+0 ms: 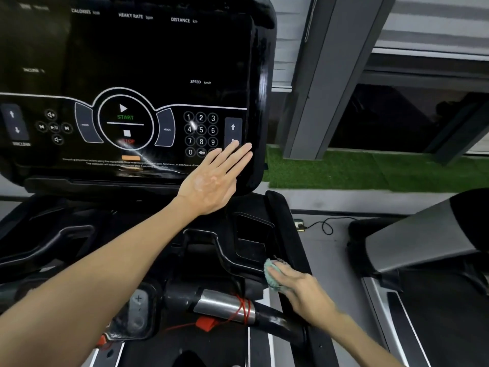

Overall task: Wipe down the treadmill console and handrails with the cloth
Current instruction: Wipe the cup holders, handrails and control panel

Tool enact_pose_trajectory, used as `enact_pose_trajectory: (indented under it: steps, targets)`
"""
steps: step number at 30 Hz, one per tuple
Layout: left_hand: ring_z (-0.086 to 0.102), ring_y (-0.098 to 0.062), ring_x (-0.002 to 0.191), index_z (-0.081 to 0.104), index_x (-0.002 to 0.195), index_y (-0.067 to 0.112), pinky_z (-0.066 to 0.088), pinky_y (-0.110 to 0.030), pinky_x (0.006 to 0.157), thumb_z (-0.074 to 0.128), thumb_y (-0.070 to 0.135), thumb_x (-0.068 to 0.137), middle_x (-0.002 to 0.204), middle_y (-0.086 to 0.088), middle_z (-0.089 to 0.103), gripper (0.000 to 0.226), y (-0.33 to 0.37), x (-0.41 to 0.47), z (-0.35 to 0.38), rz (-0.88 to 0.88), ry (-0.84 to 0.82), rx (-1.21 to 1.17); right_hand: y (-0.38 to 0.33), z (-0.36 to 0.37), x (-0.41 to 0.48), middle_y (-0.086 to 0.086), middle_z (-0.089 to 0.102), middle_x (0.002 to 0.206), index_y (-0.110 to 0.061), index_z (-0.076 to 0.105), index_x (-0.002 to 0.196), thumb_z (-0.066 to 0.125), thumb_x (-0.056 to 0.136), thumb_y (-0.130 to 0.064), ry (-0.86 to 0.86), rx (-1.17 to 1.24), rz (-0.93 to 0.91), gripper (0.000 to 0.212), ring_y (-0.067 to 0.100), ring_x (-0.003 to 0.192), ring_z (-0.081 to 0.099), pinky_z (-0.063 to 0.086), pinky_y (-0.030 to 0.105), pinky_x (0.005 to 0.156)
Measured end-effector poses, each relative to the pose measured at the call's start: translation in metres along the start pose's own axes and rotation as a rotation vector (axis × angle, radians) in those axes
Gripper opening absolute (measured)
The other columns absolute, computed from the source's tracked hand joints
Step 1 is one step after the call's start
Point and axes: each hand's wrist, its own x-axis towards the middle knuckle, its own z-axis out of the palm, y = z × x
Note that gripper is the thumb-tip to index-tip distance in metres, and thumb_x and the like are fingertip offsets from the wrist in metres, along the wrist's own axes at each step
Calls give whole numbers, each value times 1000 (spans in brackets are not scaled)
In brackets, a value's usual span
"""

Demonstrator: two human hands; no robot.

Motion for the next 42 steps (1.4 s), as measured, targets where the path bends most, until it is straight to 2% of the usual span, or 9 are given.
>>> enact_pose_trajectory:
  steps: [8,12,14,18,22,28,33,36,42]
  targets:
    - [5,-26,150,9,155,9,13,-42,120,36,22,96,164,-6,3,66,-2,0,0,4,-14,-10,-71,16,83,13,40,149,-9,45,141,55,92,-10,22,32,-201,49,30,137,39,40,44,108]
    - [4,-27,150,9,155,9,14,-42,120,36,22,96,164,-7,4,66,-3,-3,-1,27,-27,-8,-56,15,63,5,40,150,-13,48,141,57,88,1,16,57,-243,55,11,140,31,21,24,117]
    - [6,-27,150,11,155,8,15,-42,120,37,23,96,163,-8,5,66,-5,-3,-1,41,-21,-9,-29,9,36,-6,41,148,-19,48,141,60,86,4,20,58,-214,60,4,139,32,21,19,116]
    - [9,-27,150,12,154,7,17,-41,119,36,29,99,163,-9,7,64,-15,-2,-6,127,-34,2,4,-2,6,-24,28,149,-29,39,146,52,92,-11,-15,5,-47,58,8,140,33,21,11,112]
    - [7,-23,150,8,155,11,13,-40,120,27,38,103,163,-5,7,61,-43,-9,-10,198,-57,34,-26,8,40,-10,33,148,-17,42,144,51,94,-15,-38,54,-78,51,12,141,33,15,15,116]
    - [7,-23,150,14,155,11,10,-39,120,26,36,103,163,-6,8,59,-49,-11,-8,198,-73,3,-74,21,103,1,19,157,-15,28,150,42,101,-23,21,157,-73,51,8,145,11,7,16,116]
    - [10,-22,150,17,154,11,14,-39,120,30,35,102,163,-6,12,60,-52,-13,-7,185,-59,-24,-46,15,62,-6,35,148,-16,42,143,47,94,-14,-17,156,-100,50,-6,140,22,14,16,116]
    - [9,-22,150,16,154,11,13,-39,120,29,36,101,163,-5,11,60,-52,-15,-4,179,-49,-37,-22,4,36,-16,35,146,-23,42,143,47,93,-14,-30,106,-22,51,3,140,31,17,15,116]
    - [11,-22,150,17,154,11,12,-38,119,29,35,101,163,-5,12,60,-52,-13,-2,185,-30,-34,-56,11,68,-9,20,149,-11,32,147,44,99,-17,-14,135,-37,50,7,143,16,5,9,114]
